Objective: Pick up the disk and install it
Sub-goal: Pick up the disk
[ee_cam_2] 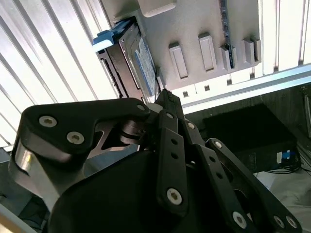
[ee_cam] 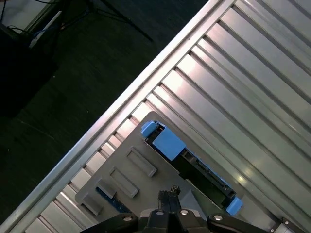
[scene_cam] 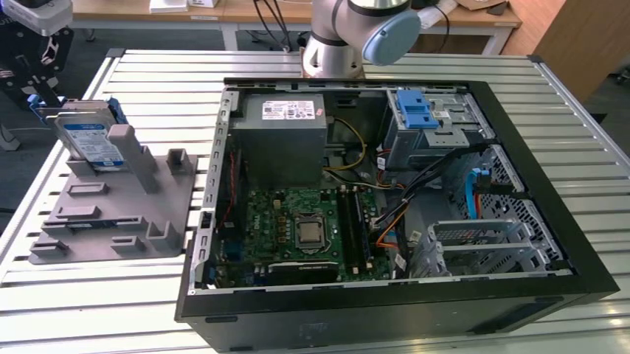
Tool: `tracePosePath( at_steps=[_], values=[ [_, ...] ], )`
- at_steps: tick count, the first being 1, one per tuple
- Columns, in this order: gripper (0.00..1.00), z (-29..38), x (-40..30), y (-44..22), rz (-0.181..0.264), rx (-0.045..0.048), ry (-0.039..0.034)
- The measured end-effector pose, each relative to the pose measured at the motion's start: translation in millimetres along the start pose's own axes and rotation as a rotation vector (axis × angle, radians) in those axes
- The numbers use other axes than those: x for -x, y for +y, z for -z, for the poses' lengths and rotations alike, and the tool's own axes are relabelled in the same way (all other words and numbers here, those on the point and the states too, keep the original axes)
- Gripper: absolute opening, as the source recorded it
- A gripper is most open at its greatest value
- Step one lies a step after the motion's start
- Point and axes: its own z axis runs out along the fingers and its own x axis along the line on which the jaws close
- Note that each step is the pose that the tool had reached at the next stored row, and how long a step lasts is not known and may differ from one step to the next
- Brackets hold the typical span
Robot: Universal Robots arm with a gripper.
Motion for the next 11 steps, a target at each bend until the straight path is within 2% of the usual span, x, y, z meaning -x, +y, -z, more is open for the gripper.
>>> tracePosePath(
  at_steps=[3,6,8,11],
  values=[
    [0.11,0.0,0.9,1.0,0.0,0.0,0.0001],
    [0.11,-0.3,6.1,7.1,0.0,-0.0009,0.0009],
    [0.11,-0.7,5.8,9.1,0.002,-0.001,0.0009],
    [0.11,-1.4,5.5,9.3,0.043,-0.0011,0.0025]
  ],
)
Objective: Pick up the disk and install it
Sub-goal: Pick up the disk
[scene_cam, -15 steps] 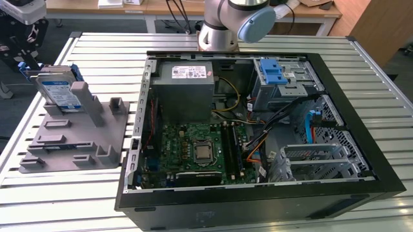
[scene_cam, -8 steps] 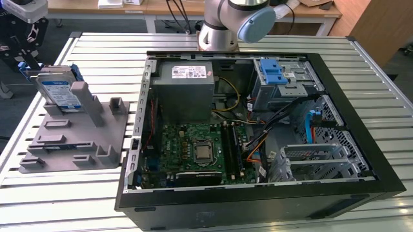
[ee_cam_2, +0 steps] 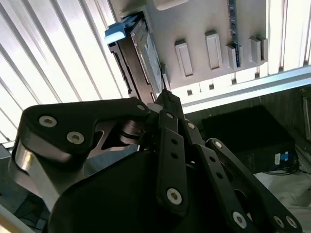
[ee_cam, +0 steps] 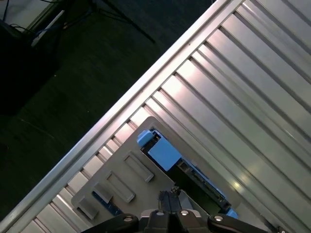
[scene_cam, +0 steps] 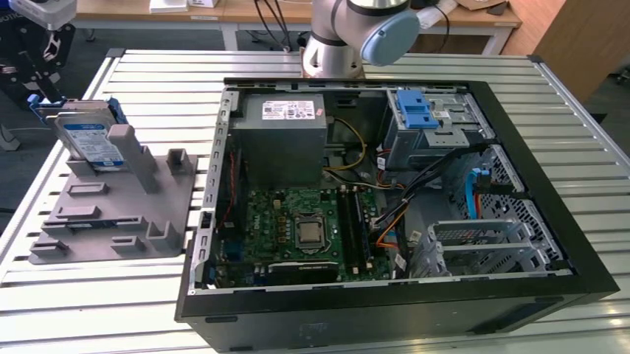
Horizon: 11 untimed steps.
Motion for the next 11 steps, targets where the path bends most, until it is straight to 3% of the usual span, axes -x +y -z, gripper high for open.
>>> tracePosePath(
  at_steps=[11],
  values=[
    [0.11,-2.7,0.0,0.0,0.2,-0.0009,0.008]
  ],
)
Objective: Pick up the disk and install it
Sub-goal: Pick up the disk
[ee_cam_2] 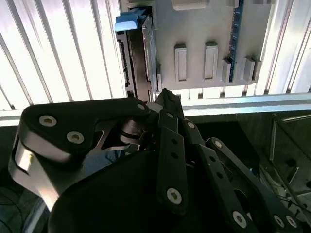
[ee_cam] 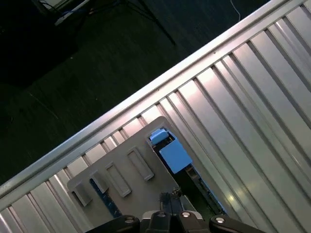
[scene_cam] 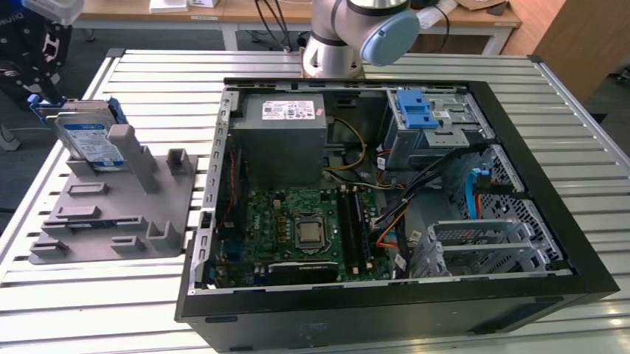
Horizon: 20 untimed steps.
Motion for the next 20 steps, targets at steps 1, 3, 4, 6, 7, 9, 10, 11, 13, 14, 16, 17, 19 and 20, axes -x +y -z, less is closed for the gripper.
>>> tracePosePath(
  at_steps=[1,3,4,6,7,9,10,11,13,14,16,17,19,20],
  values=[
    [0.11,-0.2,0.0,0.0,0.018,-0.0001,0.0007],
    [0.11,-0.2,-0.1,0.0,0.036,-0.0001,0.0015],
    [0.11,-0.2,0.0,0.0,0.037,-0.0002,0.0015],
    [0.11,-0.3,0.0,0.0,0.037,-0.0003,0.0014],
    [0.11,-0.2,0.0,0.0,0.037,-0.0002,0.0015],
    [0.11,-0.2,0.0,0.0,0.04,-0.0002,0.0016],
    [0.11,-0.2,0.0,0.0,0.049,-0.0003,0.002],
    [0.11,-0.3,0.0,0.0,0.065,-0.0004,0.0024],
    [0.11,-0.3,0.0,0.0,0.103,-0.0004,0.0039],
    [0.11,-0.4,0.0,0.0,0.121,-0.0005,0.0046],
    [0.11,-0.7,-1.4,3.2,0.134,-0.0004,0.0054],
    [0.11,-1.1,-2.1,6.5,0.134,-0.0006,0.0052],
    [0.11,-2.0,-2.4,11.8,0.134,-0.0007,0.0049],
    [0.11,-2.5,-1.4,13.3,0.134,-0.0006,0.0051]
  ],
)
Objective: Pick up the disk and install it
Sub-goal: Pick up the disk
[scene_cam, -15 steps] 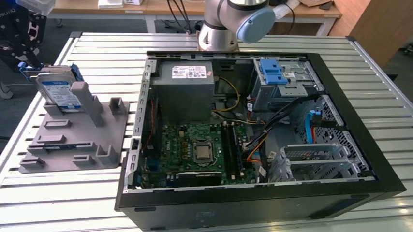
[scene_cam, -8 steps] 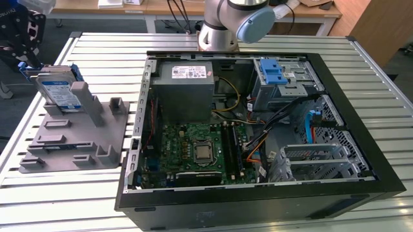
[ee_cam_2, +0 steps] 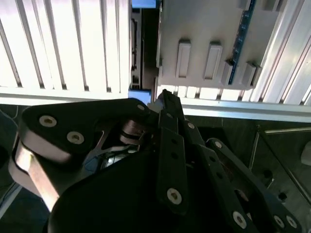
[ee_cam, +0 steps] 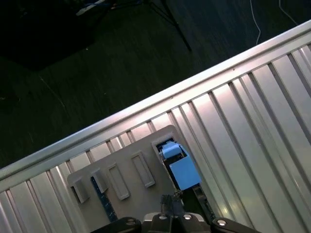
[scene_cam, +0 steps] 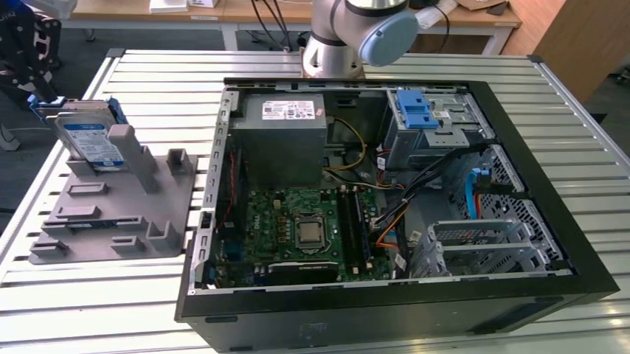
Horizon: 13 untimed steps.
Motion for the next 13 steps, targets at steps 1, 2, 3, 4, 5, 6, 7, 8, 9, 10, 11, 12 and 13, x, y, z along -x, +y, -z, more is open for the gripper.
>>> tracePosePath(
  at_steps=[1,2,3,4,5,6,7,8,9,10,11,12,13],
  values=[
    [0.11,-0.6,0.7,1.6,0.0,-0.0001,-0.0001],
    [0.11,-0.9,1.6,2.8,0.0,0.0,0.0001],
    [0.11,-1.2,2.6,3.5,0.004,0.0,0.0003],
    [0.11,-1.5,2.8,3.5,0.014,-0.0002,0.0005],
    [0.11,-1.6,2.8,3.5,0.032,-0.0002,0.0013],
    [0.11,-1.7,2.8,3.5,0.05,-0.0003,0.002],
    [0.11,-1.8,2.8,3.5,0.068,-0.0003,0.0027],
    [0.11,-2.0,2.8,3.5,0.086,-0.0003,0.0034],
    [0.11,-2.1,2.8,3.5,0.104,-0.0005,0.0041],
    [0.11,-2.3,2.8,3.5,0.122,-0.0006,0.0048],
    [0.11,-2.4,2.8,3.5,0.14,-0.0006,0.0055],
    [0.11,-2.4,2.8,3.5,0.157,-0.0006,0.0062],
    [0.11,-2.4,2.8,3.5,0.165,-0.0007,0.0065]
  ],
)
